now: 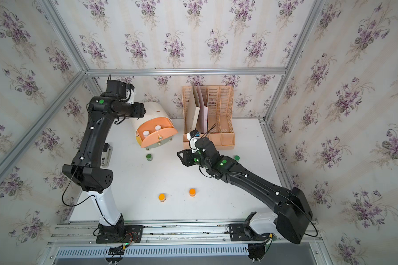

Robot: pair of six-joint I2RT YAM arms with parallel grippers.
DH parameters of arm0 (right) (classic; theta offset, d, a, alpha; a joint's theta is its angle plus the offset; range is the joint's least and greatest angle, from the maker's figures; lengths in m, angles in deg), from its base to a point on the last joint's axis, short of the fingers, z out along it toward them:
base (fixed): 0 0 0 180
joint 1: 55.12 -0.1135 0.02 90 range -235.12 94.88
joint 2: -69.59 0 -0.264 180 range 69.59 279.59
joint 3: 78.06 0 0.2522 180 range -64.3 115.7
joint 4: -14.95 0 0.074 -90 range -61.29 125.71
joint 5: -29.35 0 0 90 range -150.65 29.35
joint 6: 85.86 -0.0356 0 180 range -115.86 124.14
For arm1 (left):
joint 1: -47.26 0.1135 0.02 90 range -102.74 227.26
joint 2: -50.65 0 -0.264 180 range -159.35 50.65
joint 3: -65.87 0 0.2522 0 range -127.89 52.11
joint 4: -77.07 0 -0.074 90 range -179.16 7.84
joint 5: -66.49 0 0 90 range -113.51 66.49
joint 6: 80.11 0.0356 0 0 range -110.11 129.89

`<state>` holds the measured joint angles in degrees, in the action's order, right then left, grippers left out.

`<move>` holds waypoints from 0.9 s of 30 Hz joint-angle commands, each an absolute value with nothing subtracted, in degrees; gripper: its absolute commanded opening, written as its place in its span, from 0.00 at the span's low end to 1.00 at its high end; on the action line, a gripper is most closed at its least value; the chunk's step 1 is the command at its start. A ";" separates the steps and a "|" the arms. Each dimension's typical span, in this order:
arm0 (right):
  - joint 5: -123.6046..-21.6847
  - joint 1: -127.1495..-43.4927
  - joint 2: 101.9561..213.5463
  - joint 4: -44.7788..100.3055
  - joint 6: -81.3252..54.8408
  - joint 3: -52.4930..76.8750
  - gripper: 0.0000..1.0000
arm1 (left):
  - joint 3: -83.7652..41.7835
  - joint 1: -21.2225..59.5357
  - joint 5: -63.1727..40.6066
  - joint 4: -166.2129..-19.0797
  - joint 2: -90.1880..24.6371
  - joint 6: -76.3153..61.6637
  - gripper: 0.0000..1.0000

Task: Put the paint cans in the drawer according to color
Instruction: Close the drawer in the storage box.

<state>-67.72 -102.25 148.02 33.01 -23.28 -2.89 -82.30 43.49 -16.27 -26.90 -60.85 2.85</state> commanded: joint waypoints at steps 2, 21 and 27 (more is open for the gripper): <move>-68.77 -102.44 151.72 26.41 -21.10 -0.13 0.50 | -80.84 47.90 -6.29 -36.70 -62.46 4.54 0.79; -69.44 -102.95 163.28 14.56 -19.59 4.99 0.43 | -78.56 55.73 7.07 -55.31 -73.88 0.95 0.99; -69.50 -102.93 168.00 14.06 -19.66 8.76 0.35 | -80.45 55.86 7.18 -56.02 -76.33 1.58 0.99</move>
<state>-69.25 -102.95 166.71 16.55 -19.87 7.51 -79.50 55.79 6.20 -53.61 -75.67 0.53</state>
